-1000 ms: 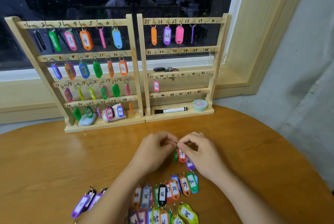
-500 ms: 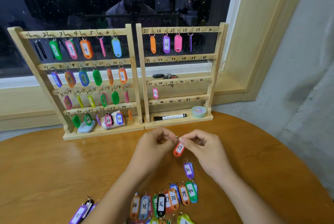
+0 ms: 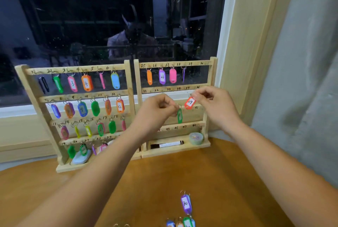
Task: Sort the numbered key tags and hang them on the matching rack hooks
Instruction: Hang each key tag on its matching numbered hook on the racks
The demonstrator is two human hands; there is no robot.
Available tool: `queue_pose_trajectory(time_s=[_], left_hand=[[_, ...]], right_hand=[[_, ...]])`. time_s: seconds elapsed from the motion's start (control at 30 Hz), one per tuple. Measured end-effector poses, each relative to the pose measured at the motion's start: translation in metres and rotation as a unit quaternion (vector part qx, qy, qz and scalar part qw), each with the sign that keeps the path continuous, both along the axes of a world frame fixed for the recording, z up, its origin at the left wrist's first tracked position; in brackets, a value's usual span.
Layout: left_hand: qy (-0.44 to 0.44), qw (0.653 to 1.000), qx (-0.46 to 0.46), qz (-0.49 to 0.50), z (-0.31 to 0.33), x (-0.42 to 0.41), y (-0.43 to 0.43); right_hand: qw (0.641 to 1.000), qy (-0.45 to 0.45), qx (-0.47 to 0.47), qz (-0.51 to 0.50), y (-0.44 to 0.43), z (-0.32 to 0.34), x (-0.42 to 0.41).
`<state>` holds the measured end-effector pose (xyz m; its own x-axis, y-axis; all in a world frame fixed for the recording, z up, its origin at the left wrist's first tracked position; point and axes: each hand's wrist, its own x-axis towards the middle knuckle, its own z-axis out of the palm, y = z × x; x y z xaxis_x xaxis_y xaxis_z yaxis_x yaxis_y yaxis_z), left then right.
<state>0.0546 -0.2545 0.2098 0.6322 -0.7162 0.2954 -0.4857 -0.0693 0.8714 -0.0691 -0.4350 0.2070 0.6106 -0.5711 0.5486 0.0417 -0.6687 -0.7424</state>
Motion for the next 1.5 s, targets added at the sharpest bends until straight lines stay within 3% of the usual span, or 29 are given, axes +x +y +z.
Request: queue_pose_trajectory(time_s=[0.27,0.8,1.23,1.5], left_hand=[[-0.116,0.993,0.005,0.012,0.046,0.022,-0.033],[-0.323,0.945,0.014,0.055,0.116,0.026,-0.103],[-0.321,0.940,0.047,0.103,0.115,0.029,-0.135],[-0.314,0.942,0.039,0.114,0.113,0.029,-0.131]], right_hand=[[0.993,-0.052,-0.031,-0.105,-0.045,0.072,0.023],[0.989,0.050,-0.041,-0.131,-0.052,0.090,0.046],[0.991,-0.041,-0.019,-0.125,-0.043,0.056,0.020],[0.996,-0.035,0.020,-0.077,-0.014,0.012,-0.004]])
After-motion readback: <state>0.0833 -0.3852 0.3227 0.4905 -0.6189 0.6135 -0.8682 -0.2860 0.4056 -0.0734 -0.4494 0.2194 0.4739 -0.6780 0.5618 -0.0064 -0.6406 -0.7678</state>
